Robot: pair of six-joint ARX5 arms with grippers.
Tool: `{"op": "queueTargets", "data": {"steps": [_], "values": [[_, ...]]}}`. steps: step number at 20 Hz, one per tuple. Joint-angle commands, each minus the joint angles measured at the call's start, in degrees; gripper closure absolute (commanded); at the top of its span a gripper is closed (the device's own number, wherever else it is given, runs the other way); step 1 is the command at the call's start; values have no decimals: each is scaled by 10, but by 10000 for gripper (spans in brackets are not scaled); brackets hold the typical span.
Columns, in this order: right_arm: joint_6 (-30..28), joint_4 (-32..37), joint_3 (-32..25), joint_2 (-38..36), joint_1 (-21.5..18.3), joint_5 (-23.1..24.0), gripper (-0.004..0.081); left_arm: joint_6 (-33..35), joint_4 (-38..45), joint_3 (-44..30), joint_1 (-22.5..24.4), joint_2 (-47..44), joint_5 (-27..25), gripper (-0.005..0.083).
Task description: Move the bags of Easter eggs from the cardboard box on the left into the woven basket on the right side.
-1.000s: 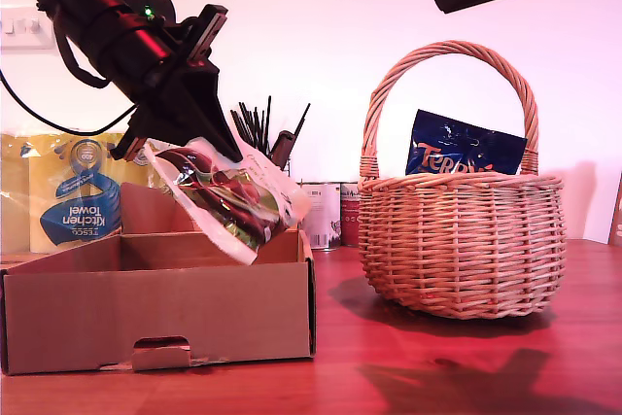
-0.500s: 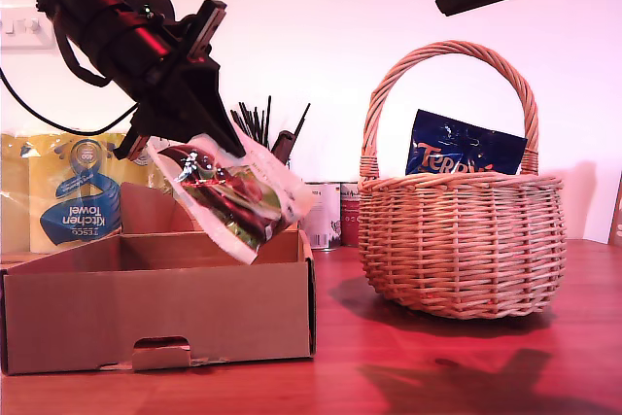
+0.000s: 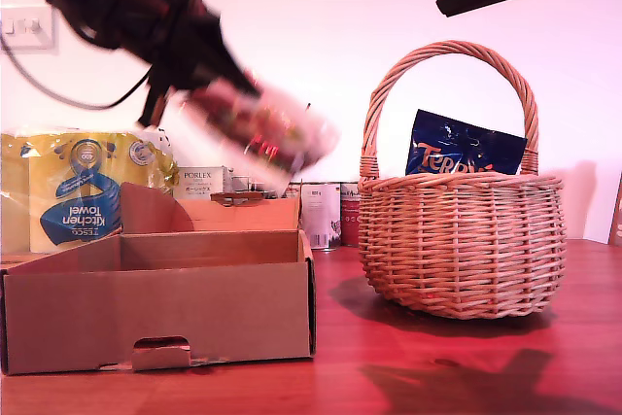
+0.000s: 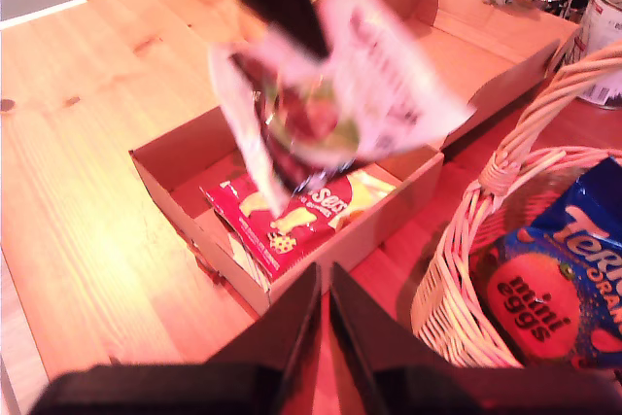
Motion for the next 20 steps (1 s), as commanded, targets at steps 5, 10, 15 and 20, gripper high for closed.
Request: {"op": "queueTargets", "data": {"steps": [5, 10, 15, 20], "values": [[-2, -38, -10, -17, -3, 33, 783, -56, 68, 15, -52, -17, 52, 797], [-2, -85, -10, -54, -33, 45, 783, -125, 170, 15, -110, -17, 51, 797], [-2, -115, -10, -98, -62, 45, 783, -197, 339, 15, -161, -10, -54, 798], [-4, -114, -10, -94, -69, 39, 783, -245, 476, 15, -194, 66, -127, 798]]}}
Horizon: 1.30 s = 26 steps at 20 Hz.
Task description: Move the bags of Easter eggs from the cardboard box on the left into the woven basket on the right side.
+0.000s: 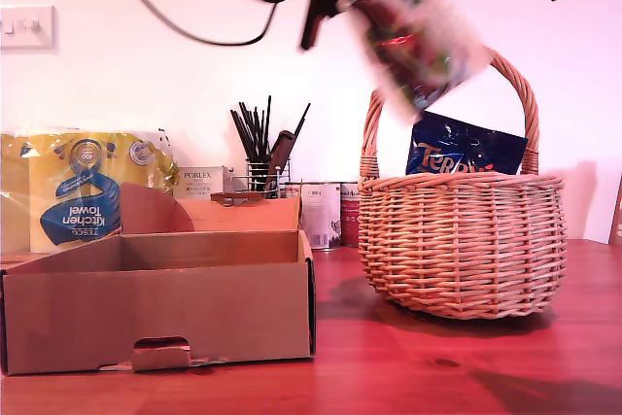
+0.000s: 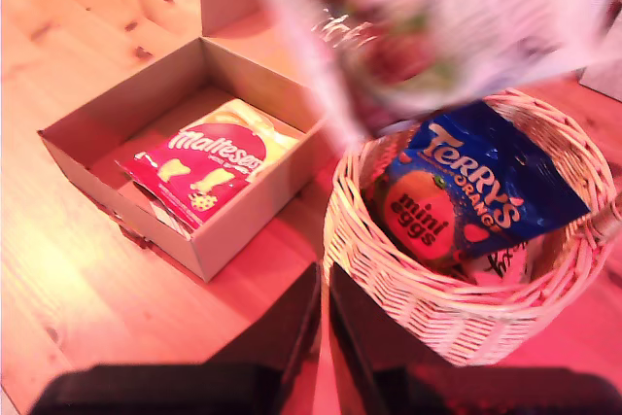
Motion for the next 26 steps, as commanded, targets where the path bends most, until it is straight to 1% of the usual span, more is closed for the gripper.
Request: {"op": "queueTargets", "data": {"steps": [1, 2, 5, 7, 8, 12, 14, 15, 17, 18, 21, 23, 24, 26], "values": [[-3, -1, -10, 5, -2, -3, 783, 15, 13, -5, -14, 61, -36, 798], [-3, -2, -10, 6, -2, -3, 783, 29, 18, -5, -24, 75, -54, 798], [-3, -2, -10, 6, -2, -3, 783, 65, 42, -5, -51, 97, -137, 798], [-3, -6, -10, 6, -2, -3, 783, 125, 46, -5, -64, 98, -175, 798], [-3, -8, -10, 6, -2, -3, 783, 143, 47, -5, -70, 98, -193, 798], [-4, -14, -10, 6, -2, -6, 783, 179, 45, -5, -78, 98, -249, 797], [-9, -13, -10, 6, -2, -6, 783, 201, 49, -5, -81, 98, -259, 797], [-14, -12, -10, 6, -2, -6, 783, 203, 49, -5, -81, 98, -278, 779], [-14, -12, -10, 6, -2, -6, 783, 205, 56, -5, -81, 98, -330, 697], [-14, -12, -10, 6, -2, -6, 783, 211, 65, -5, -81, 98, -343, 691], [-14, -12, -10, 6, -2, -6, 783, 226, 104, -5, -82, 98, -343, 691], [-14, -12, -10, 6, -2, -7, 783, 225, 99, -5, -85, 97, -343, 691], [-14, -12, -10, 6, -2, -7, 783, 225, 88, -5, -85, 95, -330, 691], [-14, -12, -10, 6, -2, -7, 783, 225, 56, -5, -85, 85, -285, 693]]}}
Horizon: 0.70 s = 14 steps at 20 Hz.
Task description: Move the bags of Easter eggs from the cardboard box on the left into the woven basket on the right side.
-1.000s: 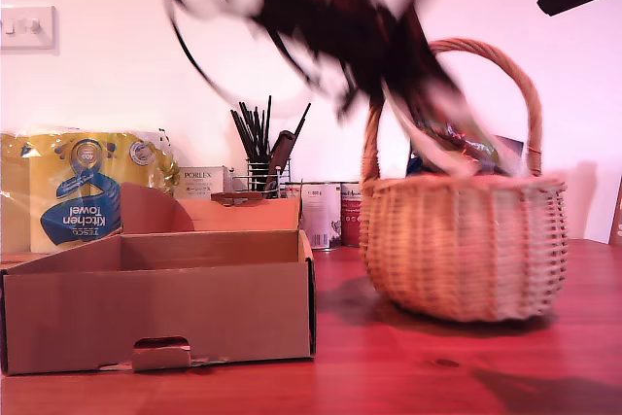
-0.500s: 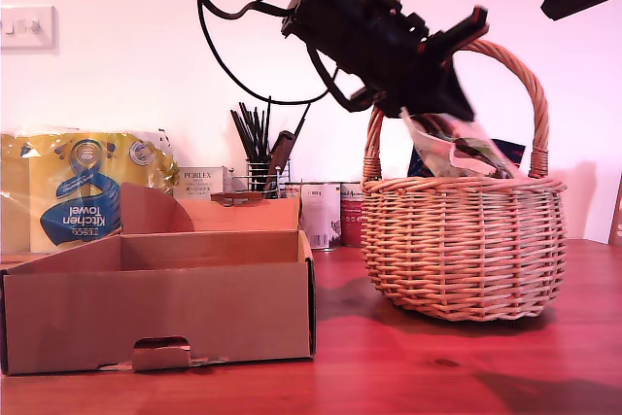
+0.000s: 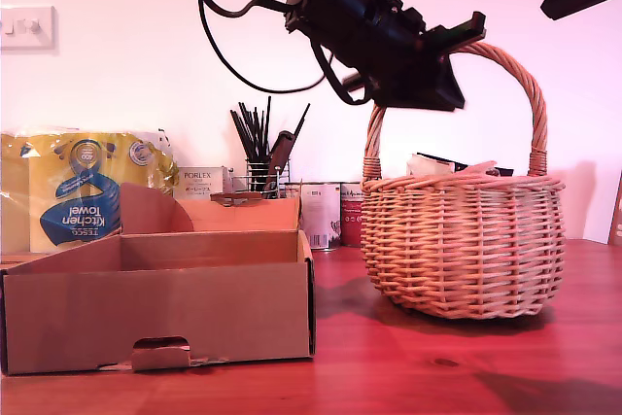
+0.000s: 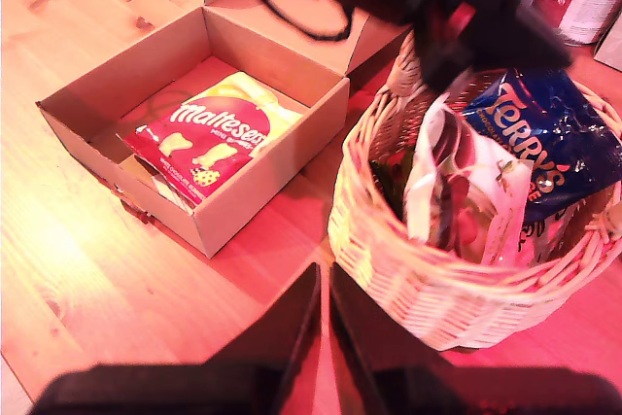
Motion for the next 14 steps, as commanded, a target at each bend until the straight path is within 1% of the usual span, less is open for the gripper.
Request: {"op": "queueTargets", "data": {"steps": [1, 3, 5, 6, 9, 10, 11, 13, 14], "values": [[-2, 2, -10, -1, -2, -4, 783, 5, -30, -5, -2, -25, 38, 699], [-2, 3, -10, -1, -2, -4, 783, 7, -83, -5, -1, -51, 63, 709], [-5, 3, -10, -1, -2, -4, 783, 17, -142, -5, 1, -87, 73, 776], [-6, 3, -10, -1, -2, -4, 783, 35, -176, -5, 3, -105, 75, 794], [-20, 3, -10, -1, -2, -4, 783, 70, -278, -6, 14, -155, 75, 795], [-20, 3, -10, -1, -2, -6, 783, 75, -297, -10, 21, -170, 76, 795], [-21, 3, -10, -1, -2, -21, 783, 76, -301, -21, 30, -189, 76, 795], [-21, 7, -10, -1, -2, -57, 783, 80, -293, -58, 50, -233, 75, 795], [-21, 7, -10, -1, -2, -61, 783, 81, -294, -85, 64, -259, 74, 795]]}}
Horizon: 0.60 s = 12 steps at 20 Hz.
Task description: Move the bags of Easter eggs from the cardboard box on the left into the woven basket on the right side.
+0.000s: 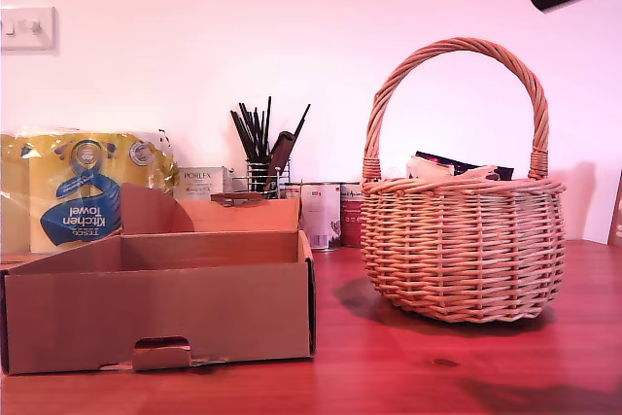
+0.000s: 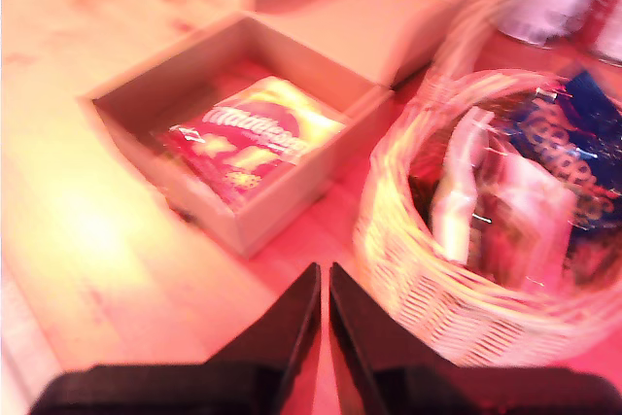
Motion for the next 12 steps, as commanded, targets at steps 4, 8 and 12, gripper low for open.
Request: {"op": "queueTargets", "data": {"steps": [4, 8, 12], "values": [[-2, 6, -10, 0, -2, -7, 783, 5, 25, -190, 79, -117, 0, 795], [-2, 6, -10, 3, -2, -7, 783, 11, 48, -325, 146, -212, 9, 795], [-2, 6, -10, 4, -2, -7, 783, 159, -13, -339, 168, -217, 2, 778]]}}
